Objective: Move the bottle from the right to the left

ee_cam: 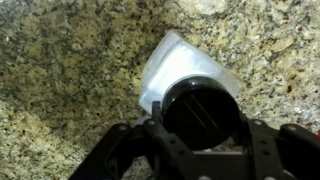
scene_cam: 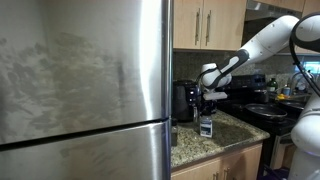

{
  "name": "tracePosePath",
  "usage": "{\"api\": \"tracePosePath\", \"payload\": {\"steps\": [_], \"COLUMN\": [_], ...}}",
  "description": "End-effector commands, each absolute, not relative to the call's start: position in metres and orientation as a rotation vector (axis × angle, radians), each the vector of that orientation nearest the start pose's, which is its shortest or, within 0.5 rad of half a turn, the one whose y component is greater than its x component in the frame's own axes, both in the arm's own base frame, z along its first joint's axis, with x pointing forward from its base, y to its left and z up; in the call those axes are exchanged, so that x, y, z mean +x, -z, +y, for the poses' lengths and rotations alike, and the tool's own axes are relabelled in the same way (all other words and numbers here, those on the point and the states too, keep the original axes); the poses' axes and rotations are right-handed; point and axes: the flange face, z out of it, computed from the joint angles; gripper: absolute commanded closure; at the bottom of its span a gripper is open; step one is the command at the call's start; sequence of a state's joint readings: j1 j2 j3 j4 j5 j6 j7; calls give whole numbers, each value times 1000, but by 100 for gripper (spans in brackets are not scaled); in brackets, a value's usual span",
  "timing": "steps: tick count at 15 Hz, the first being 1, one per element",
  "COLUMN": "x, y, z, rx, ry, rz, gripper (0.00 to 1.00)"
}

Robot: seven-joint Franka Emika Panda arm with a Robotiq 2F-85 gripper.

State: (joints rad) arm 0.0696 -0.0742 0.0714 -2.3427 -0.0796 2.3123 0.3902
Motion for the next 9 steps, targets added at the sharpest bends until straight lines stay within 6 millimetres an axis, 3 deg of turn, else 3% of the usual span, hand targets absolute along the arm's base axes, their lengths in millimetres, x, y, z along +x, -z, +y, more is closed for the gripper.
{"api": "tracePosePath", "payload": {"steps": [1,6,8,9], "x": [507,519,527,512], "y": [-364,-375,-368,-367], "z": [99,176,193,185], "rx": [-3163,-3027,-3013,-3043], "ry": [-11,-136,-181,-133], "rz": [153,-120,-119,-91], "gripper": [63,63,63,38]}}
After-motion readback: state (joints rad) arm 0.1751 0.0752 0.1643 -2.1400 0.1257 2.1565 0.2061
